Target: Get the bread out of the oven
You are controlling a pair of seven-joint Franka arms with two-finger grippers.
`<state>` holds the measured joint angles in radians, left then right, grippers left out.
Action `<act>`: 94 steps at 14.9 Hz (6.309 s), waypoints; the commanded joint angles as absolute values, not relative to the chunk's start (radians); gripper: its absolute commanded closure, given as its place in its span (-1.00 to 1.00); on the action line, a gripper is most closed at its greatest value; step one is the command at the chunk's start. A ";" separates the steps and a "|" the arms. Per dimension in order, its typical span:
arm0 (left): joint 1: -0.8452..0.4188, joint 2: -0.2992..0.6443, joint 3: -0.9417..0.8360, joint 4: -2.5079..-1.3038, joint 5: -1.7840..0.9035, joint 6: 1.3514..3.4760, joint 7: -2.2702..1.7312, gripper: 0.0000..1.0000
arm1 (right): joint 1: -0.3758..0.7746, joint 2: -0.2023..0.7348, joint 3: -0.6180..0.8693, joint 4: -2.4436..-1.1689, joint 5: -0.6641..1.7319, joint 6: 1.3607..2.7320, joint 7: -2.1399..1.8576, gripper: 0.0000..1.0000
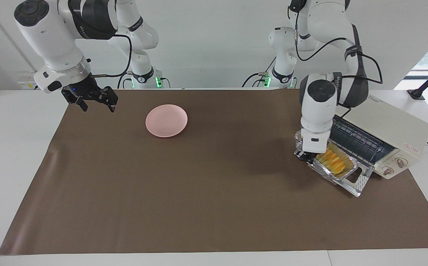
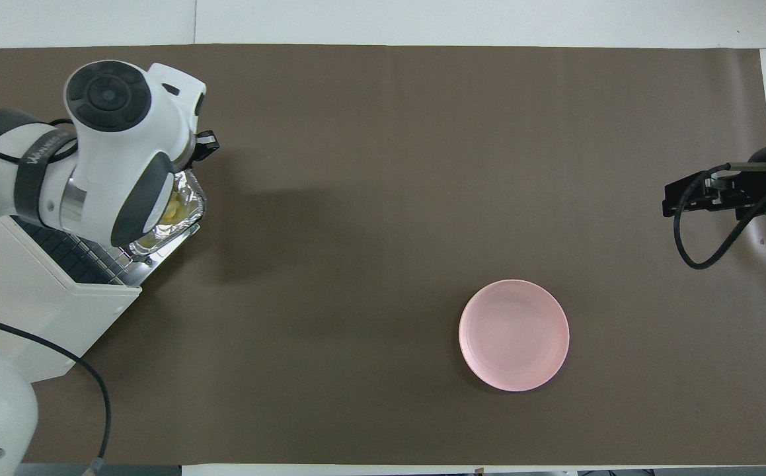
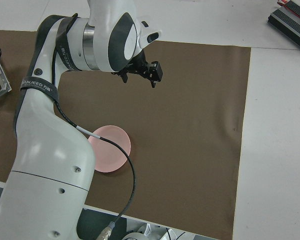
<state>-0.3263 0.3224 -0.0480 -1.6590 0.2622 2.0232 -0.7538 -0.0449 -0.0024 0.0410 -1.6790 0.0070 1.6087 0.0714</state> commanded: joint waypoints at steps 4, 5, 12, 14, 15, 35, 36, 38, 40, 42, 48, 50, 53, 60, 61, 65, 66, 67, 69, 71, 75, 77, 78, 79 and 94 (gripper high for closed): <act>-0.593 0.370 -0.038 -1.551 0.160 1.928 -0.580 1.00 | -0.058 -0.023 0.051 -1.703 -0.009 1.611 0.044 -1.00; -0.613 0.385 -0.038 -1.542 0.161 1.934 -0.549 1.00 | -0.058 -0.023 0.052 -1.703 -0.009 1.611 0.044 -1.00; -0.702 0.548 -0.040 -1.456 0.160 1.998 -0.541 1.00 | -0.058 -0.023 0.052 -1.703 -0.009 1.611 0.044 -1.00; -0.715 0.567 -0.040 -1.466 0.158 2.080 -0.541 1.00 | -0.058 -0.023 0.051 -1.703 -0.009 1.611 0.044 -1.00; -0.715 0.574 -0.040 -1.460 0.156 2.092 -0.541 1.00 | -0.058 -0.023 0.051 -1.703 -0.009 1.611 0.044 -1.00; -0.654 0.450 0.008 -1.480 0.071 2.027 -0.555 -1.00 | -0.058 -0.023 0.051 -1.703 -0.009 1.611 0.044 -1.00; -0.603 0.398 0.006 -1.500 0.071 1.987 -0.546 -1.00 | -0.058 -0.023 0.052 -1.703 -0.009 1.611 0.044 -1.00; -0.523 0.327 0.008 -1.519 0.071 1.922 -0.545 -1.00 | -0.058 -0.023 0.052 -1.703 -0.009 1.611 0.044 -1.00; -0.436 0.272 0.006 -1.519 0.071 1.852 -0.535 -1.00 | -0.058 -0.023 0.052 -1.703 -0.009 1.611 0.044 -1.00; -0.347 0.217 0.006 -1.519 0.071 1.769 -0.455 -1.00 | -0.058 -0.023 0.051 -1.703 -0.009 1.611 0.044 -1.00; -0.105 0.089 0.008 -1.543 -0.004 1.573 -0.268 -1.00 | -0.060 -0.025 0.052 -1.703 -0.008 1.606 0.049 -1.00; -0.065 0.042 0.011 -1.566 -0.003 1.513 -0.246 -1.00 | -0.060 -0.026 0.052 -1.703 -0.005 1.605 0.048 -1.00; -0.005 -0.004 0.008 -1.569 -0.003 1.433 -0.157 -1.00 | -0.041 -0.032 0.064 -1.713 0.002 1.609 0.049 -1.00; -0.005 -0.077 -0.005 -1.644 -0.002 1.385 -0.080 -1.00 | 0.285 0.151 0.066 -1.752 0.046 1.925 0.288 -1.00; -0.005 -0.077 -0.005 -1.644 -0.002 1.393 -0.078 -1.00 | 0.325 0.196 0.066 -1.738 0.054 1.974 0.343 -1.00; -0.011 -0.078 -0.008 -1.672 -0.002 1.477 -0.069 -1.00 | 0.376 0.313 0.066 -1.666 0.086 2.000 0.465 -1.00; -0.012 -0.080 -0.008 -1.684 -0.002 1.489 -0.063 -1.00 | 0.397 0.336 0.064 -1.651 0.086 2.002 0.485 -1.00; -0.012 -0.080 -0.008 -1.692 -0.003 1.493 -0.061 -1.00 | 0.411 0.357 0.066 -1.641 0.084 2.005 0.514 -1.00; -0.014 -0.096 -0.029 -1.733 -0.002 1.499 -0.051 -1.00 | 0.434 0.380 0.066 -1.644 0.084 2.043 0.584 -1.00; -0.012 -0.101 -0.041 -1.749 -0.002 1.505 -0.048 -1.00 | 0.437 0.397 0.066 -1.664 0.086 2.075 0.646 -1.00; -0.006 -0.101 -0.040 -1.741 -0.002 1.494 -0.049 -1.00 | 0.437 0.410 0.066 -1.710 0.086 2.141 0.655 -1.00; -0.009 -0.101 -0.041 -1.743 -0.003 1.491 -0.049 -1.00 | 0.439 0.420 0.066 -1.733 0.095 2.166 0.655 -1.00; -0.012 -0.101 -0.041 -1.744 -0.002 1.494 -0.049 -1.00 | 0.439 0.425 0.066 -1.744 0.097 2.183 0.655 -0.98; -0.011 -0.101 -0.041 -1.744 -0.002 1.494 -0.049 -1.00 | 0.439 0.428 0.066 -1.755 0.097 2.201 0.657 -0.90; -0.009 -0.098 -0.052 -1.687 -0.005 1.448 -0.051 -1.00 | 0.394 0.416 0.064 -1.758 0.100 2.198 0.548 1.00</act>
<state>-0.0146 -0.0821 -0.0497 -1.6767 0.0119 1.4538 -0.0616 0.4510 0.4309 0.0592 -1.7761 0.0875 2.2179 0.6196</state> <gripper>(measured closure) 0.000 0.982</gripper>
